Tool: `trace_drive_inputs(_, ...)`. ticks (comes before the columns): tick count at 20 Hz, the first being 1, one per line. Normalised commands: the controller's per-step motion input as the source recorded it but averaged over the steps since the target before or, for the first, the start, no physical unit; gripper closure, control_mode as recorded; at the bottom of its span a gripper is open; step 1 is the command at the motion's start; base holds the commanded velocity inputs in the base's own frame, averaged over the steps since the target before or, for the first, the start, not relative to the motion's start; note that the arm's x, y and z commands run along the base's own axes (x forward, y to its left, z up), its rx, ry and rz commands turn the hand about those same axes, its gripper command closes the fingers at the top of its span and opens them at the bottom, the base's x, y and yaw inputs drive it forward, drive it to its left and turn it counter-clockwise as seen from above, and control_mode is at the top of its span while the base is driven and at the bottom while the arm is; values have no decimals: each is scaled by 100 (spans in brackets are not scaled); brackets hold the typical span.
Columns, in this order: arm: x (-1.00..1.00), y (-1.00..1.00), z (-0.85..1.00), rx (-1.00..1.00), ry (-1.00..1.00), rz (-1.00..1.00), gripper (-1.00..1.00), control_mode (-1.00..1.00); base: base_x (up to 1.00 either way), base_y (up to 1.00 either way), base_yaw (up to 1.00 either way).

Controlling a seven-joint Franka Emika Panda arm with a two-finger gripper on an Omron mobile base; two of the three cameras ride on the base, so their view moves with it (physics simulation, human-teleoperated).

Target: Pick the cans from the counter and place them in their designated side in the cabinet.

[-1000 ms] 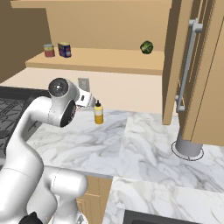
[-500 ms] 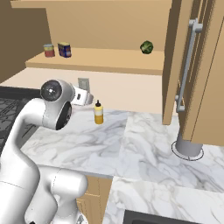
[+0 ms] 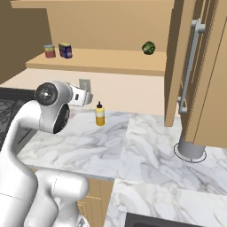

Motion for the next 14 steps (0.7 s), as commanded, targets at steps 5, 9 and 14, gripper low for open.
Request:
trace_drive_inputs(5, -27, 0, 10, 0, 0, 0, 100, -100, 0, 0, 0)
trace_drive_inputs(9, -42, 0, 4, 0, 0, 0, 100, -100, 0, 0, 0)
trace_drive_inputs(14, -44, 0, 2, 0, 0, 0, 100, -100, 0, 0, 0)
